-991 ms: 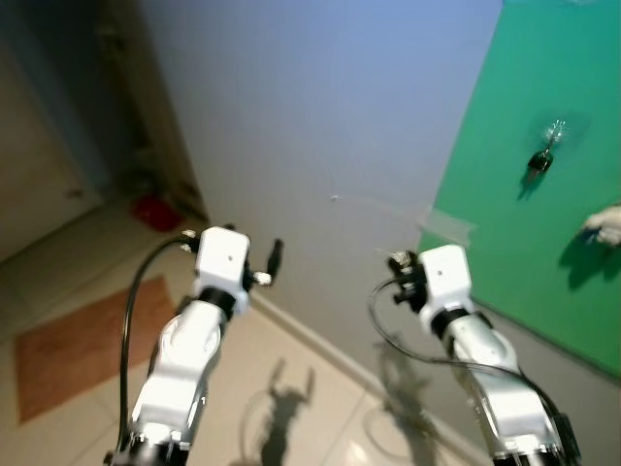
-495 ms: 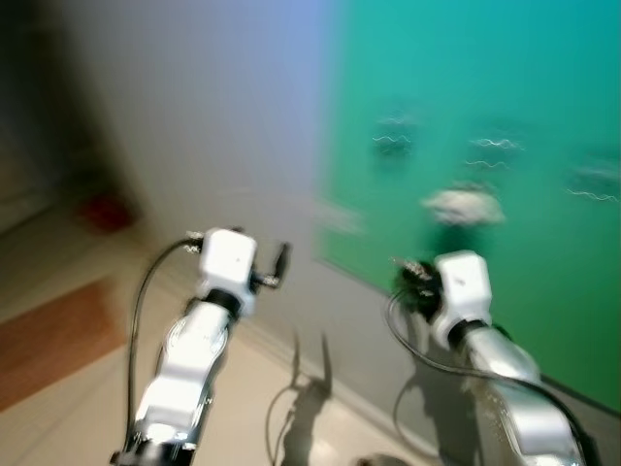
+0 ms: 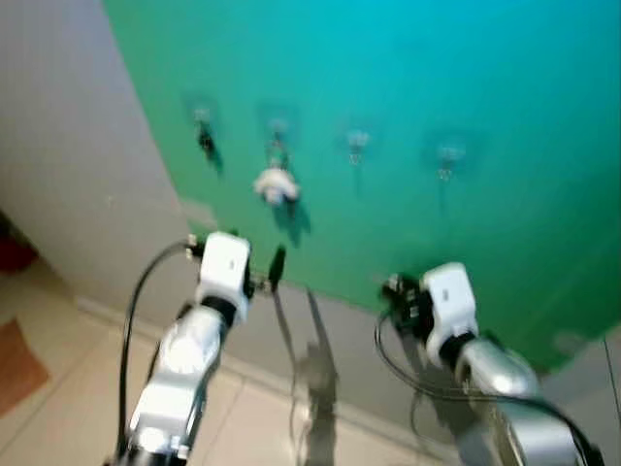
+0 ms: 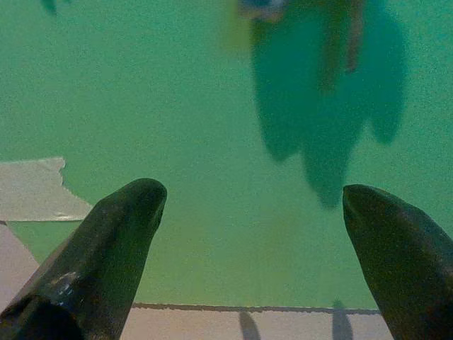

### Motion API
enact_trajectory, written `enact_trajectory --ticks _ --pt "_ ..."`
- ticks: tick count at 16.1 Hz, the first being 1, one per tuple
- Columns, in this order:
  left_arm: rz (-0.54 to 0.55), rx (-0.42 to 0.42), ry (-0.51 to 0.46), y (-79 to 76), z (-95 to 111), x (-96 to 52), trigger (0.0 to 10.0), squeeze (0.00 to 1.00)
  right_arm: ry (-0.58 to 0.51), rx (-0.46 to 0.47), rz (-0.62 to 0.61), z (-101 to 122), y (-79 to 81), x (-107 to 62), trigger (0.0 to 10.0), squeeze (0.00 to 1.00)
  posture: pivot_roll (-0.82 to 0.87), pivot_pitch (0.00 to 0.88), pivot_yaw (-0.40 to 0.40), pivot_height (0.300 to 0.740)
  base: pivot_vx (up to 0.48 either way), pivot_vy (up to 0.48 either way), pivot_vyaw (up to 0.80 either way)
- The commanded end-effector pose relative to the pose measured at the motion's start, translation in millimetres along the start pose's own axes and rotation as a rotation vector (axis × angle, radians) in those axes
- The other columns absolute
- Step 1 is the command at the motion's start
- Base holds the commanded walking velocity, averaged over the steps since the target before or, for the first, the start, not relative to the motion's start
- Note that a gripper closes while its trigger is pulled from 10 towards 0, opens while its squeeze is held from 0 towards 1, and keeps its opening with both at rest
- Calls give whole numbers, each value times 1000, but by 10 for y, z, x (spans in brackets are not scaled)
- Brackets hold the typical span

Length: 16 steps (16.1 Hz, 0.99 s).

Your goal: Hang keys on a hook

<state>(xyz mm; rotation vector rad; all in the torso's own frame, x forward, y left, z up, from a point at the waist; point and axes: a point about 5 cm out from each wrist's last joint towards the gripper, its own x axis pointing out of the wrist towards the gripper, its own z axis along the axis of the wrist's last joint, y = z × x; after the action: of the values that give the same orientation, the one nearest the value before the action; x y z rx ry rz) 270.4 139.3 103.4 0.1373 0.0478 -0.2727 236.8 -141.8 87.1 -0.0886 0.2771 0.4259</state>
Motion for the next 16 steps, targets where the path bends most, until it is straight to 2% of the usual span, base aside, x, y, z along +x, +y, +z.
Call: enact_trajectory --ticks 1,6,8,9,10,11,13,16 --pt "9 10 11 60 -22 -46 10000 0 -17 5 17 57 26 1 10000 0 -81 0 43 740 0 0 0" --pt "-8 34 12 71 -11 -85 10000 0 -51 4 43 140 24 38 10000 0 -61 0 36 740 0 0 0" --pt "-93 45 3 10 11 -94 10000 0 -119 4 73 238 20 38 10000 0 -63 0 40 740 0 0 0" --pt "-202 56 -21 -64 49 -121 10000 0 -210 48 120 415 31 9 10000 0 -62 0 42 740 0 0 0" --pt "-262 73 -41 -90 84 -142 10000 0 -289 70 170 577 56 -21 10000 0 -55 0 44 740 0 0 0" --pt "-276 83 -48 -91 97 -149 10000 0 -318 73 191 638 70 -34 10000 0 -55 0 44 740 0 0 0" --pt "-376 83 -98 -78 210 -206 10000 0 -545 151 260 1097 125 -92 10000 0 -48 0 51 740 0 0 0" --pt "-445 60 -165 -81 361 -221 10000 0 -633 174 297 1282 154 -116 10000 0 -40 0 53 740 0 0 0"
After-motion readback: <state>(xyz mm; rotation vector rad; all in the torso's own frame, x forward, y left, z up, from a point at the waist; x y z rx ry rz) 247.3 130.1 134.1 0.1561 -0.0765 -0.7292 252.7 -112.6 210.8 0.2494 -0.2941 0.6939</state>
